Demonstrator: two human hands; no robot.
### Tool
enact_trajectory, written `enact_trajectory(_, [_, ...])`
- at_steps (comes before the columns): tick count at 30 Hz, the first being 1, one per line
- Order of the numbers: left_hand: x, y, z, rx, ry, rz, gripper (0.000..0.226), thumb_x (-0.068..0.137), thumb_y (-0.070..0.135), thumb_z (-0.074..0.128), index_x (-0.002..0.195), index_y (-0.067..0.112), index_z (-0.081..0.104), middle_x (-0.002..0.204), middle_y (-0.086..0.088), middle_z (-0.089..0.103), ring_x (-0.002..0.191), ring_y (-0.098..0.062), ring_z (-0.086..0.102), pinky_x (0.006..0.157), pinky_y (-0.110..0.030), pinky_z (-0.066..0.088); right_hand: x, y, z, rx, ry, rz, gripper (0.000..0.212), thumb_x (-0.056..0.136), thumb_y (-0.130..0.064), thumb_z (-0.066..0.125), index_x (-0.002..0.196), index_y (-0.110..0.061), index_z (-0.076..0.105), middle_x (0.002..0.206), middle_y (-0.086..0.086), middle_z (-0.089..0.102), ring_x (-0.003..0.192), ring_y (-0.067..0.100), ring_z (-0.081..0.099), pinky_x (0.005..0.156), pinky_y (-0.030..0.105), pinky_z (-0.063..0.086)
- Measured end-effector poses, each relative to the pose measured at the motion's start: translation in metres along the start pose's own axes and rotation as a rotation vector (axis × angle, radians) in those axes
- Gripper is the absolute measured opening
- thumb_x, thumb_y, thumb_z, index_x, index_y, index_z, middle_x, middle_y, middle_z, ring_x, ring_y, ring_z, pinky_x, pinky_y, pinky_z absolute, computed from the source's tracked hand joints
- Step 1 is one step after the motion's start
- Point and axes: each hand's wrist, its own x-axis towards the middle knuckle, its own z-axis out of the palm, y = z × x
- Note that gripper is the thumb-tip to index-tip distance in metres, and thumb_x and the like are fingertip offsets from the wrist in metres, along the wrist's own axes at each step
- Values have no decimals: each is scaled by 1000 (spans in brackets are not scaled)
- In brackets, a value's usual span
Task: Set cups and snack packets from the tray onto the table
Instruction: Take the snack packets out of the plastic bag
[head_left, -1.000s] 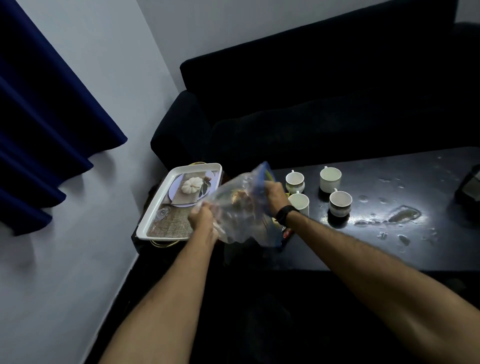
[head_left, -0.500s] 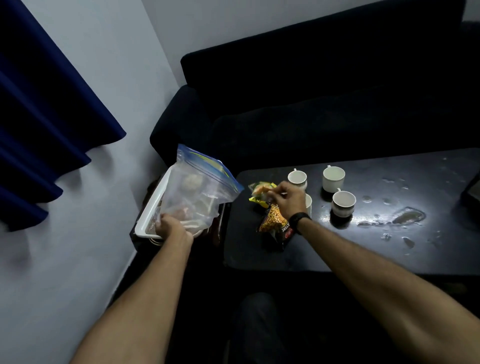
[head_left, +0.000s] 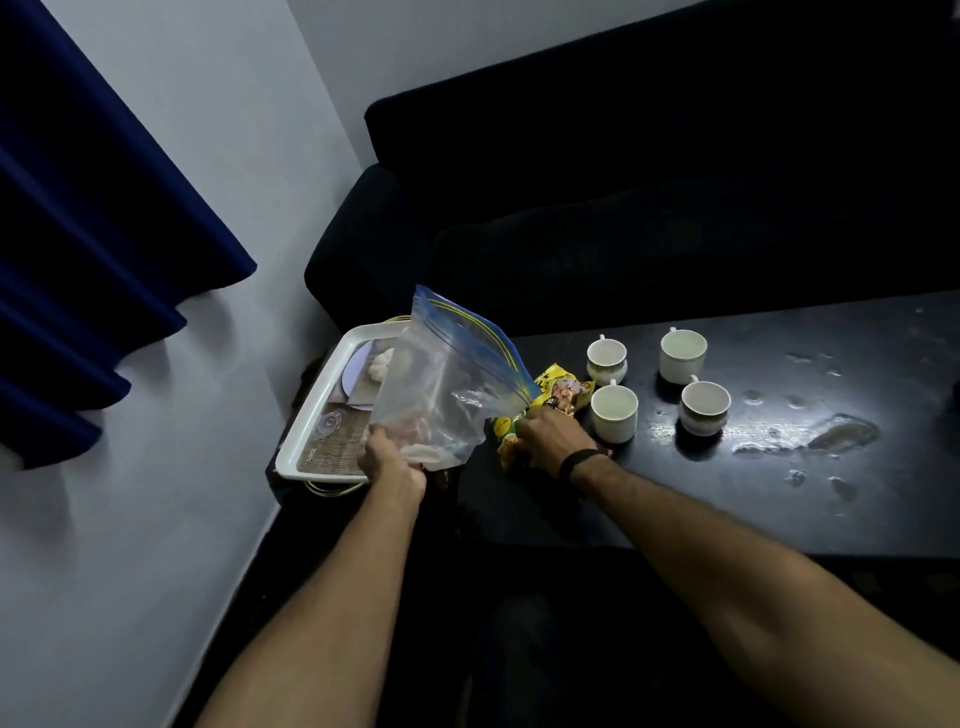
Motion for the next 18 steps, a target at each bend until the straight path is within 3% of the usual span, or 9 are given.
enact_trajectory(2, [-3, -4, 3, -31, -6, -10, 14, 91, 15, 58, 78, 9, 59, 76, -5, 66, 44, -17, 66, 39, -26, 51, -6, 4, -6, 262, 214, 109, 29, 89, -26, 62, 116, -15, 61, 115, 6, 62, 111, 26, 56, 87, 35, 47])
enact_trajectory(4, [-9, -7, 7, -35, -33, -13, 20, 93, 24, 62, 83, 7, 61, 81, -8, 68, 45, -18, 68, 43, -30, 56, -11, 7, -20, 773, 322, 216, 51, 82, -28, 73, 127, -15, 53, 118, 1, 62, 110, 22, 58, 89, 31, 47])
enact_trajectory(6, [-17, -11, 12, 41, -55, 19, 30, 90, 40, 66, 90, 10, 63, 83, -8, 71, 56, -22, 71, 51, -34, 59, -16, 11, -38, 1252, 177, 190, 86, 76, -24, 81, 145, -19, 30, 135, 2, 54, 123, 20, 54, 101, 35, 46])
enact_trajectory(8, [-31, -17, 19, 153, -78, 88, 36, 83, 44, 73, 98, 13, 63, 83, -6, 72, 66, -22, 72, 56, -34, 59, -21, 16, -56, 1464, 28, 157, 107, 71, -30, 84, 151, -35, 12, 146, -3, 45, 130, 18, 49, 106, 43, 44])
enact_trajectory(10, [-47, -27, 29, 228, -158, 179, 32, 78, 25, 81, 102, 13, 63, 87, -7, 71, 67, -18, 71, 56, -29, 59, -25, 21, -74, 1533, 30, 210, 108, 69, -45, 82, 149, -45, 10, 148, -12, 40, 130, 18, 48, 101, 49, 47])
enact_trajectory(12, [-66, -36, 40, 355, -258, 286, 27, 69, 2, 79, 89, 13, 65, 81, -5, 68, 62, -15, 64, 45, -17, 49, -25, 26, -92, 1586, 180, 365, 92, 76, -52, 74, 147, -47, 16, 143, -11, 39, 124, 18, 50, 84, 44, 55])
enact_trajectory(14, [-89, -44, 53, 489, -375, 332, 33, 67, -4, 75, 88, 20, 65, 81, 5, 63, 71, -16, 61, 46, -14, 47, -26, 36, -107, 1498, 359, 462, 76, 86, -40, 69, 148, -38, 26, 143, -3, 43, 113, 14, 56, 74, 39, 59])
enact_trajectory(16, [-111, -52, 67, 578, -471, 341, 41, 72, -2, 75, 93, 30, 61, 93, 10, 59, 82, -18, 63, 62, -20, 54, -28, 48, -116, 1212, 460, 486, 70, 85, -10, 68, 146, -27, 37, 143, 1, 48, 118, 14, 55, 96, 41, 54])
enact_trajectory(18, [-130, -59, 85, 620, -571, 392, 31, 78, 4, 73, 83, 30, 58, 90, 5, 62, 84, -24, 66, 65, -23, 52, -34, 60, -122, 953, 499, 495, 68, 78, 7, 60, 139, -22, 50, 138, 2, 57, 124, 18, 56, 107, 30, 44])
